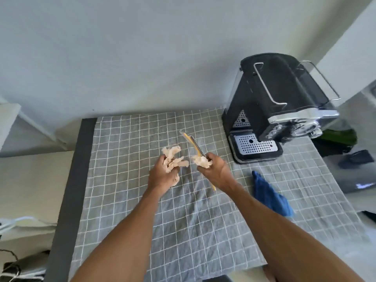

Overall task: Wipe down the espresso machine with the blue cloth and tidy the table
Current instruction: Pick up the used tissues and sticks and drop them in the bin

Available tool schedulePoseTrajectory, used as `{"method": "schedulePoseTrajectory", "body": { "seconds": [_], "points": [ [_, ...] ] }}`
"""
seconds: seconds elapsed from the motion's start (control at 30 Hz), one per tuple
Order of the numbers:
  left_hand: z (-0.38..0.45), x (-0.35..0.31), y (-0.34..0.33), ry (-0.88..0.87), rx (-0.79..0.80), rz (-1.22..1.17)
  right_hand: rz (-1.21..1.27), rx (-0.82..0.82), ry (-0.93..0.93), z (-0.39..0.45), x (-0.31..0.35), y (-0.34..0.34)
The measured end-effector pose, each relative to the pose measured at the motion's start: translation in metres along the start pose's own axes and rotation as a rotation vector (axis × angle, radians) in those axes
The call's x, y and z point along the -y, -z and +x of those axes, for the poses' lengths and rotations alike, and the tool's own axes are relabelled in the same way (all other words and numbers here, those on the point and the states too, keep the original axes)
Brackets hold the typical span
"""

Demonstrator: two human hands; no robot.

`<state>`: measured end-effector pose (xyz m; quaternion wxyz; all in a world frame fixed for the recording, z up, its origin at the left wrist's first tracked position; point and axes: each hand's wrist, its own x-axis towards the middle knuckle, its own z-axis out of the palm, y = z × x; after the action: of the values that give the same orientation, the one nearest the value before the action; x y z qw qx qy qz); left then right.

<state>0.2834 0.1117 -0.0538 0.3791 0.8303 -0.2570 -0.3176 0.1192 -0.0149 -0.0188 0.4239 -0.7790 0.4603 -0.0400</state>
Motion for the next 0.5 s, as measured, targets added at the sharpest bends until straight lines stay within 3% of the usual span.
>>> {"method": "schedulePoseTrajectory", "body": {
  "seconds": [0.23,0.5],
  "points": [
    [-0.045,-0.066,-0.088,-0.137,0.247,-0.021,-0.035,-0.21,-0.075,-0.074,-0.064,0.08],
    [-0.139,-0.122,-0.239,-0.235,0.595,0.01,0.128,-0.426,-0.199,-0.184,-0.188,0.161]
  ]
}}
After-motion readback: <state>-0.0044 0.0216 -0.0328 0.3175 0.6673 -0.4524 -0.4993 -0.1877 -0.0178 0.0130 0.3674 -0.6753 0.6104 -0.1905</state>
